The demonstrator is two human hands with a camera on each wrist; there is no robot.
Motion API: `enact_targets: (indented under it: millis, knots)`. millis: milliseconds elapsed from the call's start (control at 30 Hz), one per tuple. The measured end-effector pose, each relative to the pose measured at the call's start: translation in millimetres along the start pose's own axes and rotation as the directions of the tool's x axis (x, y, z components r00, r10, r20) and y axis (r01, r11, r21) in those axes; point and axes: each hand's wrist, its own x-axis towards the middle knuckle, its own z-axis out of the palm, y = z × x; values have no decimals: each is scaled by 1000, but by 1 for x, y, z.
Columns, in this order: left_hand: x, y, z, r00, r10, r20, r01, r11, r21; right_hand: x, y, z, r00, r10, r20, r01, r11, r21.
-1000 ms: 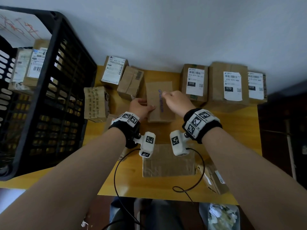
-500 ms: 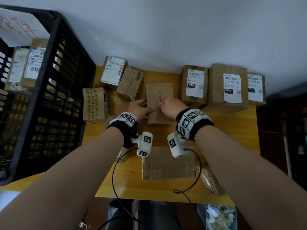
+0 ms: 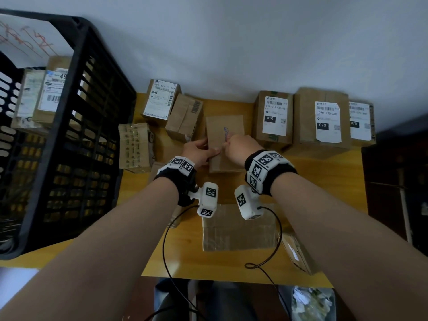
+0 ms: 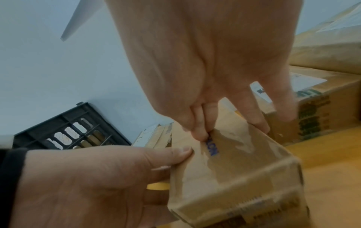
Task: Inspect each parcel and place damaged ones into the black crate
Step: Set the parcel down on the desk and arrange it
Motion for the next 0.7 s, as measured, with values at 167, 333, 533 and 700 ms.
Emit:
enact_targets:
  millis: [167,333,533,700]
  knots:
    - [-11,3,1,997,-47,66,44,998,48,-8,15,4,995,-2,-104,23,978,209]
    - [-19,14,7,997,12,73,-18,996,87,-9,25,1,980,95,-177,26,815,578]
    - [-25,28,17,990,136,46,-143,973,182,-18,42,3,973,220,-71,-50,499,865]
    - [-11,17,12,966,249,-68,-219,931,291,-23,47,-1,968,230,102,-202,469,860]
